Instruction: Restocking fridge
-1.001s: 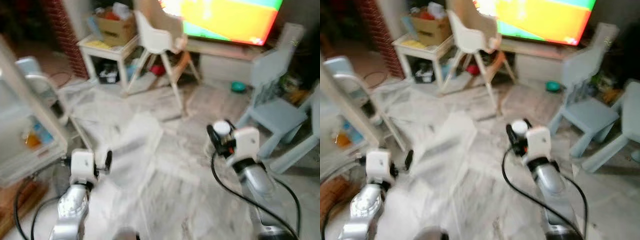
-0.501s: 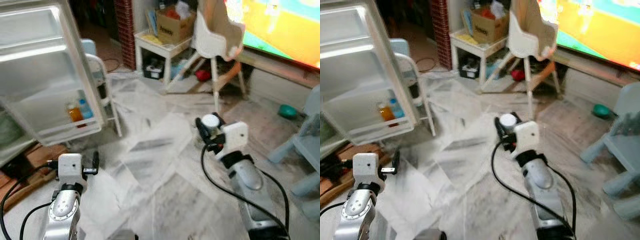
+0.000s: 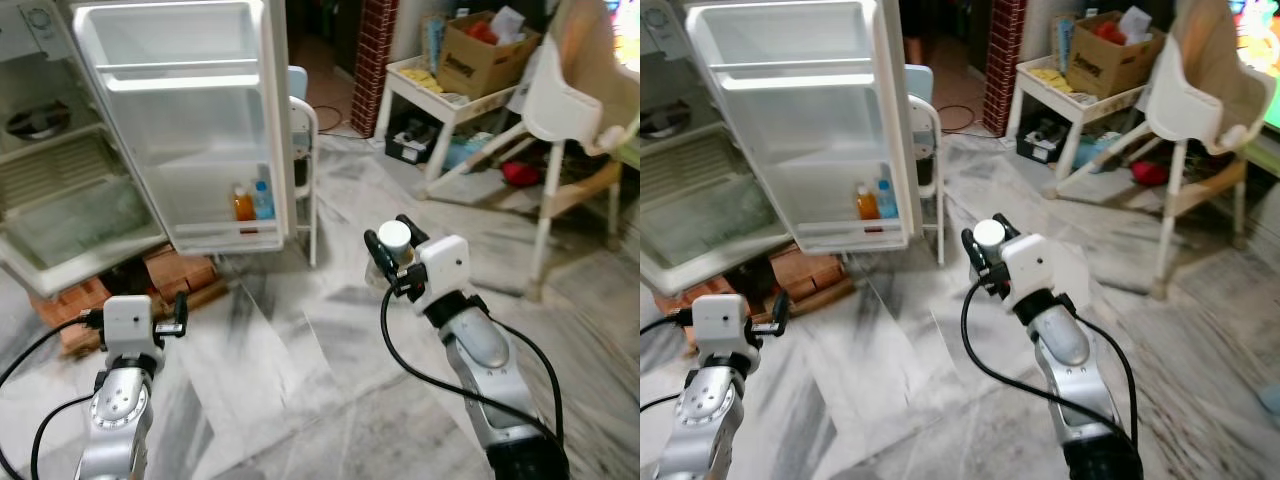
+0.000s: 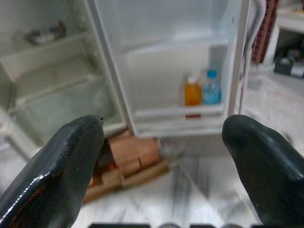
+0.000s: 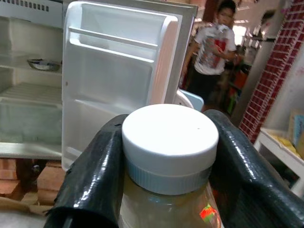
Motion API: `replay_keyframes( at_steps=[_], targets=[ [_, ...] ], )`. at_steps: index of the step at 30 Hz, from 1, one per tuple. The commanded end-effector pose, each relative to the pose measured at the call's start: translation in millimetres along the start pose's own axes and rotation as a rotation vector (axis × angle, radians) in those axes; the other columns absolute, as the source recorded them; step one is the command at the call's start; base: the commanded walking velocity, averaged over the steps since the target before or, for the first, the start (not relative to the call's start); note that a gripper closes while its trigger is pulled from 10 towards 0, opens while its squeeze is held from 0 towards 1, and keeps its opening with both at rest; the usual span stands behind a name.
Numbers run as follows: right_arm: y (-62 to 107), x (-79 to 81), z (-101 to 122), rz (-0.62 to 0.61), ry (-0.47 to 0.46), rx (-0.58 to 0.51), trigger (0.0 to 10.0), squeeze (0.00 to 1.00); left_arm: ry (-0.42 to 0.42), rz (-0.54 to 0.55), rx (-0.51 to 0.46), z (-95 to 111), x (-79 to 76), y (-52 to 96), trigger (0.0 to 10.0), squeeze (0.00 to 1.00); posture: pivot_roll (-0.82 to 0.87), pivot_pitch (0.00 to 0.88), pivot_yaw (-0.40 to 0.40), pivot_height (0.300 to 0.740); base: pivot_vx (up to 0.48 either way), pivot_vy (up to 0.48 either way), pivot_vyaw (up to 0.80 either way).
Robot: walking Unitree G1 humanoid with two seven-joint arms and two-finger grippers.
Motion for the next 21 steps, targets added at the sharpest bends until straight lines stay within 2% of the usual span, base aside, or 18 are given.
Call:
replay_keyframes(
  at_steps=[1,8,18,21],
  targets=[
    [-4.8,-1.7,13.7,0.010,0.012,-0.051,10.0,0.00,-0.011,-0.004,0.004,-1.3,0.6,1.8,10.0,0.00,0.03,0.000,-0.013,0.740,0.300,0.247,0.78],
    [-11.8,-1.1,21.7,0.032,0.003,-0.074,10.0,0.00,-0.007,-0.008,0.007,-2.8,-1.7,1.8,10.0,0.00,0.03,0.000,-0.019,0.740,0.296,0.251,0.78],
    [-8.3,-2.6,19.8,0.039,0.004,-0.068,10.0,0.00,-0.014,-0.006,0.005,-2.8,-1.5,1.0,10.0,0.00,0.03,0.000,-0.020,0.740,0.326,0.249,0.78],
    [-7.6,-2.7,19.5,0.041,0.004,-0.066,10.0,0.00,-0.019,-0.011,0.008,-3.8,-2.8,1.0,10.0,0.00,0.03,0.000,-0.020,0.740,0.380,0.000,0.78]
  ],
)
Point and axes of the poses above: a point about 5 cm out from each wrist's last joint towards the gripper, its own y axis pointing back from the gripper into the wrist, its own z axis along the axis of the wrist's last joint, x = y × z, the point moved 5 cm from there along -y, pointing out of the wrist towards the gripper, and after that the axes turned 3 degrees about -y, right-handed, at the moved point
